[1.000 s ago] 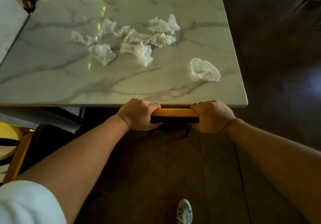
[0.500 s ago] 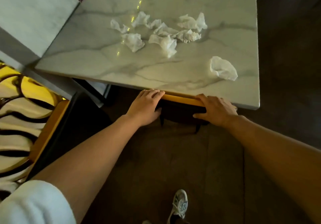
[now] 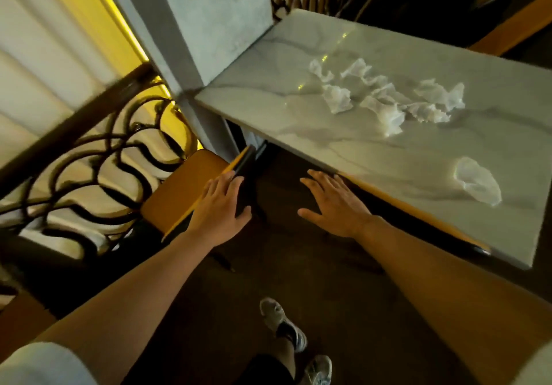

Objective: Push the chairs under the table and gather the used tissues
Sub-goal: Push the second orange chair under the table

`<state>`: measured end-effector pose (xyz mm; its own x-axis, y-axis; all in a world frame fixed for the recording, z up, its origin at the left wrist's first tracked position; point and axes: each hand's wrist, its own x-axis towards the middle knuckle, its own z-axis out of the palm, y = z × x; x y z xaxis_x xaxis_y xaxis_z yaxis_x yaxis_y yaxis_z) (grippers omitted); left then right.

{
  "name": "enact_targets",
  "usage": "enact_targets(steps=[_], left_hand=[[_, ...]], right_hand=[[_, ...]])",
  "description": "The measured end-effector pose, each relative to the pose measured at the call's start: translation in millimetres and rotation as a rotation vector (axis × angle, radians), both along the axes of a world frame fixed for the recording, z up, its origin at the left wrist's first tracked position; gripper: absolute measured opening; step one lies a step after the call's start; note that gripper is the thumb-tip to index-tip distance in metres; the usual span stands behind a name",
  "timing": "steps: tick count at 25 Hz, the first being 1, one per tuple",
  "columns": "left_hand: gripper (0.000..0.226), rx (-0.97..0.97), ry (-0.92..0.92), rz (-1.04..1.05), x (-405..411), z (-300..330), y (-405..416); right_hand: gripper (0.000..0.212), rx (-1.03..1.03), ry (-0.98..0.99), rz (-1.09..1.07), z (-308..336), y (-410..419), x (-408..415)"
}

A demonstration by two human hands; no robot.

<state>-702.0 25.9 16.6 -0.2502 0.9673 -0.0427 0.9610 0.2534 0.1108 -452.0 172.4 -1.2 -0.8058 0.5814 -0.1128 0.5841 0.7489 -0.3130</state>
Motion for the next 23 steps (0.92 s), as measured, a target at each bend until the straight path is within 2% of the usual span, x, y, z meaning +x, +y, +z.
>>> enact_targets(steps=[6, 11, 16, 18, 20, 23], left_hand=[[0.072, 0.114, -0.090, 0.235, -54, -11, -35], [0.084, 0.104, -0.181, 0.394, -73, -30, -53], [0.107, -0.108, -0.326, 0.562, -63, -40, -56], [0.111, -0.190, -0.316, 0.609, -63, -40, -50], [0.105, -0.243, -0.272, 0.610, -66, -35, -41], [0.082, -0.357, -0.267, 0.607, -74, -29, -11]], right_hand=[[0.080, 0.040, -0.154, 0.202, 8, -8, -103], [0.081, 0.145, -0.157, 0.396, 4, 10, -173], [0.086, 0.148, -0.180, 0.596, -9, 30, -221], [0.087, 0.141, -0.195, 0.666, -15, 44, -237], [0.089, 0.114, -0.204, 0.716, -20, 58, -246], [0.087, 0.099, -0.304, 0.817, -27, 88, -258]])
